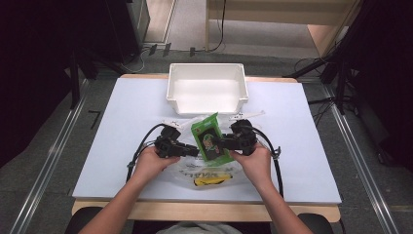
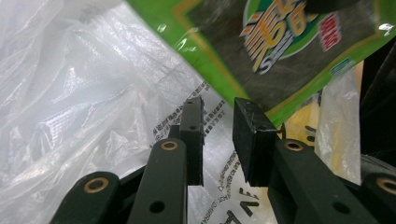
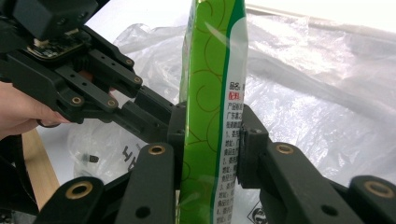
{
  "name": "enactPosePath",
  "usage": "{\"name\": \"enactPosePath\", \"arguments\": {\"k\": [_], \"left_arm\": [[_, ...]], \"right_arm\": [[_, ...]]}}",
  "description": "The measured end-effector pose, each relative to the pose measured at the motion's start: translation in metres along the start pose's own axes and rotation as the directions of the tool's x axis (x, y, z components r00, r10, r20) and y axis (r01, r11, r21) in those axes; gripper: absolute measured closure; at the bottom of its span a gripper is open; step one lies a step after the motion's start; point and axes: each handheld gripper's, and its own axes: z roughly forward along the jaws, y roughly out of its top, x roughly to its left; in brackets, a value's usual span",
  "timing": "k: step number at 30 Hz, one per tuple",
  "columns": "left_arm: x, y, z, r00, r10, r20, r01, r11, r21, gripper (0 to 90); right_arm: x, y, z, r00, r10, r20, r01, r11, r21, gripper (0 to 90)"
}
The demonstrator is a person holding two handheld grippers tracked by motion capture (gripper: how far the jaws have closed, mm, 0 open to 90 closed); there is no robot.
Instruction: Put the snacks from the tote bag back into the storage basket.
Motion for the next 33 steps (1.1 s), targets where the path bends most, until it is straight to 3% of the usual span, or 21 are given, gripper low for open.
{"name": "enactPosePath", "arguments": {"k": [13, 25, 33], "left_arm": [[0.001, 0.0, -0.001, 0.9999, -0.009, 0.01, 0.009, 0.9999, 0.011, 68.1], [0.003, -0.001, -0.003, 0.9996, -0.022, 0.015, 0.022, 0.9997, 0.006, 61.7], [0.002, -0.001, -0.002, 0.9998, -0.016, 0.008, 0.015, 0.9997, 0.018, 57.1]], "right_arm": [[-0.003, 0.002, -0.01, 0.9994, -0.02, 0.029, 0.021, 0.999, -0.038, 73.8], [-0.018, 0.008, -0.022, 0.9964, -0.015, 0.084, 0.02, 0.998, -0.063, 73.8], [-0.026, 0.012, -0.02, 0.9951, -0.013, 0.098, 0.018, 0.999, -0.05, 73.8]]}}
